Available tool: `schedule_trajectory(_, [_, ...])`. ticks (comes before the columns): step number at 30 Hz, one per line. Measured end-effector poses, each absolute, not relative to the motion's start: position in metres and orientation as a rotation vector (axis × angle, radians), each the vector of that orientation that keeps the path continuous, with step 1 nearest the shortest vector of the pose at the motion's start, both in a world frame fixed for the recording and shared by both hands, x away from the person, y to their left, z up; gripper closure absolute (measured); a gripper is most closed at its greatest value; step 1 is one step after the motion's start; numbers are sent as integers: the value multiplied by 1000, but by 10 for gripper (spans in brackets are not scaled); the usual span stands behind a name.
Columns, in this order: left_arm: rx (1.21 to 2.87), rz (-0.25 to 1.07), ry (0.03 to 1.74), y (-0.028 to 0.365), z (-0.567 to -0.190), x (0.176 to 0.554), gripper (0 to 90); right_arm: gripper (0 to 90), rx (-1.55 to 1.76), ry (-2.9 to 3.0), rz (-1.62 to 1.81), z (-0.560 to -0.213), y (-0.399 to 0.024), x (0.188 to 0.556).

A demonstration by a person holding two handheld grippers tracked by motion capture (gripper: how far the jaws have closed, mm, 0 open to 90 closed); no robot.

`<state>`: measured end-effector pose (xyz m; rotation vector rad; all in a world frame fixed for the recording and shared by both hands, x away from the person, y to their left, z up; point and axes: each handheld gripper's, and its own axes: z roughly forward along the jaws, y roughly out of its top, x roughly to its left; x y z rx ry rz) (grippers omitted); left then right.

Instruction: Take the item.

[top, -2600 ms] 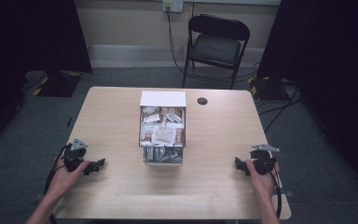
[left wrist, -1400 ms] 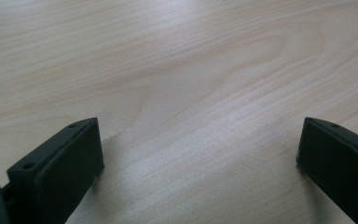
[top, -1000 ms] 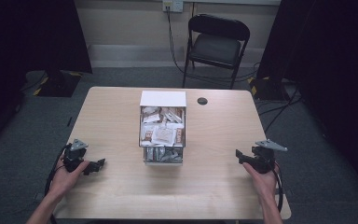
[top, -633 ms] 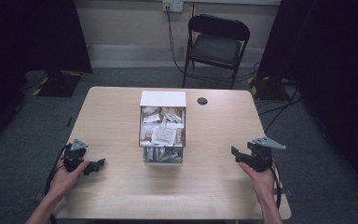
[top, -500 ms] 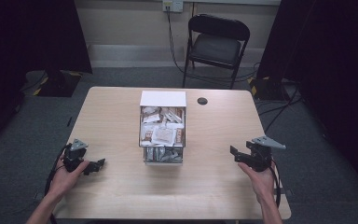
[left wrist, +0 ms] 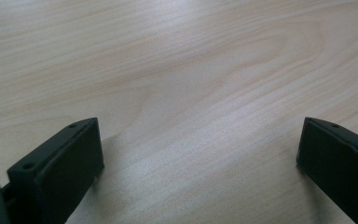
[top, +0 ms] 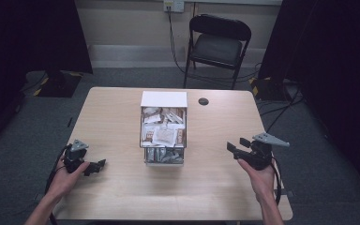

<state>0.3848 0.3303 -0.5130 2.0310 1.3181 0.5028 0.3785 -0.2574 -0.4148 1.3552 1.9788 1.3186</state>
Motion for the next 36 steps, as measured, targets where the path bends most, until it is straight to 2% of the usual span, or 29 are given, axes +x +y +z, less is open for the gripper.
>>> schedule_trajectory(17, [2031, 502, 1319, 330, -513, 385, 0, 460, 1213, 2121, 1430, -378, -223, 370])
schedule_trajectory(24, [2031, 502, 1319, 330, -513, 385, 0, 501, 1109, 2143, 1522, -348, -204, 362])
schedule_trajectory(36, [2031, 502, 1319, 330, -513, 385, 0, 531, 954, 2160, 1633, -317, -180, 366])
